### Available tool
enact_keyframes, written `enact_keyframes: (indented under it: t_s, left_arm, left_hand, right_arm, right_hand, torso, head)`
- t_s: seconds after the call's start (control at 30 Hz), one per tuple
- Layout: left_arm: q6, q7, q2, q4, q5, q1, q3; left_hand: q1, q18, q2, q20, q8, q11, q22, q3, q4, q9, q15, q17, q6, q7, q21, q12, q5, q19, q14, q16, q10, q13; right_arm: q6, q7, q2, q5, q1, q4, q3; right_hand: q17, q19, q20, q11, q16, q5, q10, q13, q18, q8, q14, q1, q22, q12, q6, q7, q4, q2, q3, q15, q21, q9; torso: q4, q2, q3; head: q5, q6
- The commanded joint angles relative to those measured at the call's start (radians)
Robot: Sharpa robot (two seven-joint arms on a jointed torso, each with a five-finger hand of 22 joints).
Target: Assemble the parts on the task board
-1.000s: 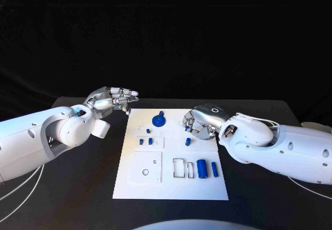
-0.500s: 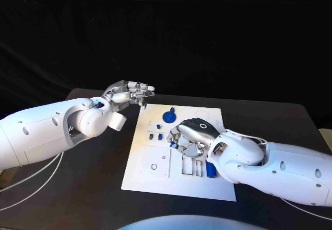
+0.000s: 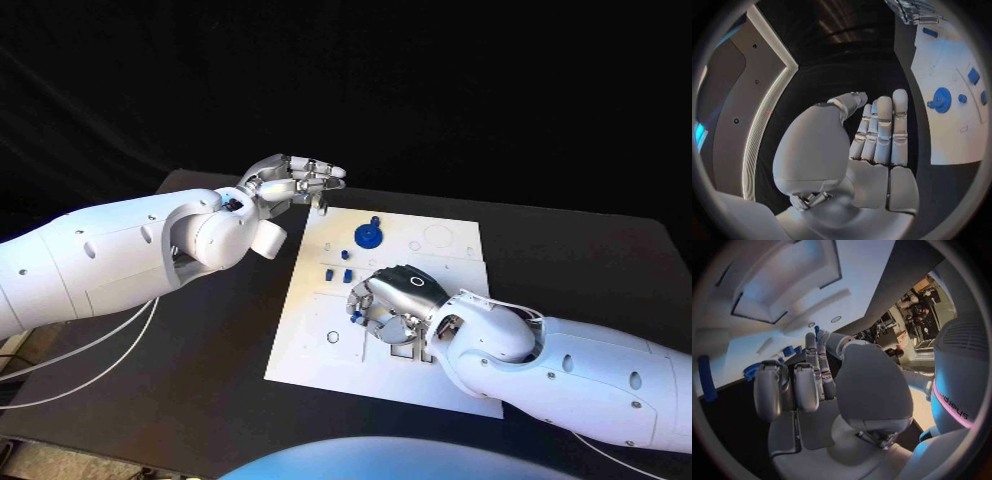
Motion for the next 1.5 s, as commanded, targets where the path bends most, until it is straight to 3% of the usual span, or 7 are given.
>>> enact_keyframes:
  t_s: [0.03, 1.03, 1.5]
  left_arm:
    - [-0.003, 0.016, 0.003, 0.002, 0.007, 0.002, 0.0]
    - [0.009, -0.001, 0.001, -0.002, 0.007, 0.002, 0.0]
    - [0.014, -0.007, 0.0, -0.003, 0.006, 0.002, 0.0]
  left_hand:
    - [-0.015, 0.006, 0.004, 0.002, -0.002, -0.002, -0.004, -0.008, 0.009, -0.001, 0.005, -0.002, -0.009, 0.001, -0.008, 0.008, 0.002, -0.007, -0.004, -0.004, -0.01, 0.002]
    - [-0.017, 0.006, 0.006, 0.002, -0.002, -0.002, -0.006, -0.009, 0.012, -0.002, 0.005, -0.003, -0.01, 0.001, -0.011, 0.01, 0.003, -0.008, -0.004, -0.004, -0.013, 0.002]
    - [-0.017, 0.006, 0.006, 0.003, -0.002, -0.002, -0.006, -0.009, 0.011, -0.002, 0.005, -0.004, -0.01, 0.001, -0.011, 0.011, 0.003, -0.008, -0.004, -0.004, -0.014, 0.002]
  right_arm:
    - [-0.006, 0.018, 0.007, -0.008, -0.007, -0.009, 0.0]
    - [-0.045, -0.021, 0.009, -0.058, -0.018, -0.024, -0.001]
    - [-0.025, -0.026, 0.007, -0.065, -0.018, -0.022, -0.001]
  right_hand:
    - [-0.001, 0.021, -0.006, -0.001, 0.003, 0.003, -0.001, 0.002, -0.009, 0.002, 0.046, -0.005, 0.182, 0.0, 0.001, 0.001, -0.006, 0.007, 0.0, -0.006, -0.003, 0.001]
    - [0.0, 0.022, -0.006, 0.0, 0.003, 0.006, -0.002, 0.002, -0.009, 0.002, 0.046, -0.009, 0.183, -0.001, -0.001, 0.002, -0.008, 0.006, 0.0, -0.006, -0.001, 0.002]
    - [-0.001, 0.023, -0.006, 0.0, 0.003, 0.005, -0.001, 0.002, -0.01, 0.002, 0.046, -0.01, 0.183, -0.001, -0.001, 0.002, -0.01, 0.006, 0.0, -0.006, 0.0, 0.003]
  torso:
    - [-0.0028, 0.001, 0.0013]
    - [-0.0013, 0.0, 0.0013]
    - [-0.0018, 0.0, 0.0011]
  head:
    - [0.014, -0.007]
    - [0.023, -0.02]
    - [0.024, -0.022]
